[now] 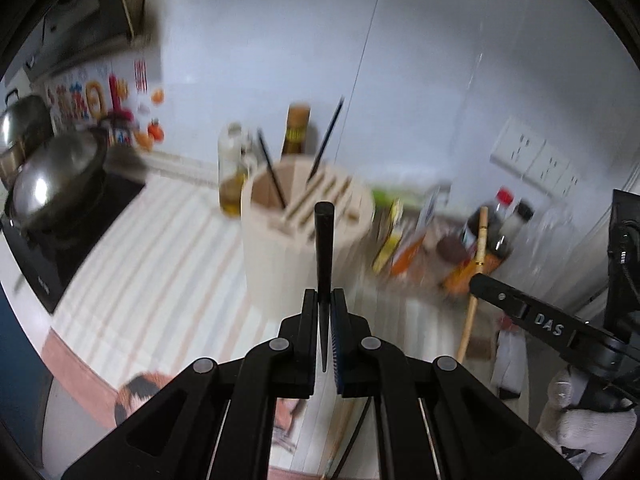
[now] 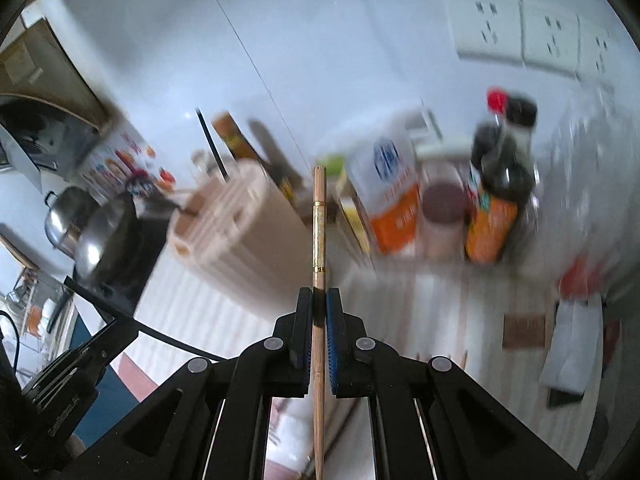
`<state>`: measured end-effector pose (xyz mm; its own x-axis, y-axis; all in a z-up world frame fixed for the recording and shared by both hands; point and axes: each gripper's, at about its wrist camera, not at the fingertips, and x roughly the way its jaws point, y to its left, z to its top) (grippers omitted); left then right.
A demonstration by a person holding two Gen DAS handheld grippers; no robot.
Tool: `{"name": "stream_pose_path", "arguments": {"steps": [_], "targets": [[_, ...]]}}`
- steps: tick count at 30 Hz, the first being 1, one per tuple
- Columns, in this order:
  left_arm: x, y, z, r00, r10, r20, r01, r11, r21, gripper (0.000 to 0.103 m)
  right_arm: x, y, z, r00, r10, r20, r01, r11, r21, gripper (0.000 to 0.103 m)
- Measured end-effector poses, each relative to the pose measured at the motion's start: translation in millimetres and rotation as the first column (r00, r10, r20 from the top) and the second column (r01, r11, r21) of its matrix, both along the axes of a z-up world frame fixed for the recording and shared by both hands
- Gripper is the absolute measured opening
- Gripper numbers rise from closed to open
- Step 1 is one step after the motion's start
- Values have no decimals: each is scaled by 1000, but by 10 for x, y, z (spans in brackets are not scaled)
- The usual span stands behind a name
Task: Organize utensils
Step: 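Lift both chopsticks, lower them into the beige holder, and open both tools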
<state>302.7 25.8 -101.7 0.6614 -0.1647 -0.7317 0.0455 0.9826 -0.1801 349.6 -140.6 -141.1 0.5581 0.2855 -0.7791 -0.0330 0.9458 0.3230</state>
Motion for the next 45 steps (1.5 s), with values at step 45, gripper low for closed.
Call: {"name": "stream_pose_path", "arguments": {"steps": [45], "targets": [[1319, 484, 533, 995, 86, 55, -84, 996, -41, 4, 2002, 1285, 586, 896, 84, 436, -113, 993, 40, 6]]}}
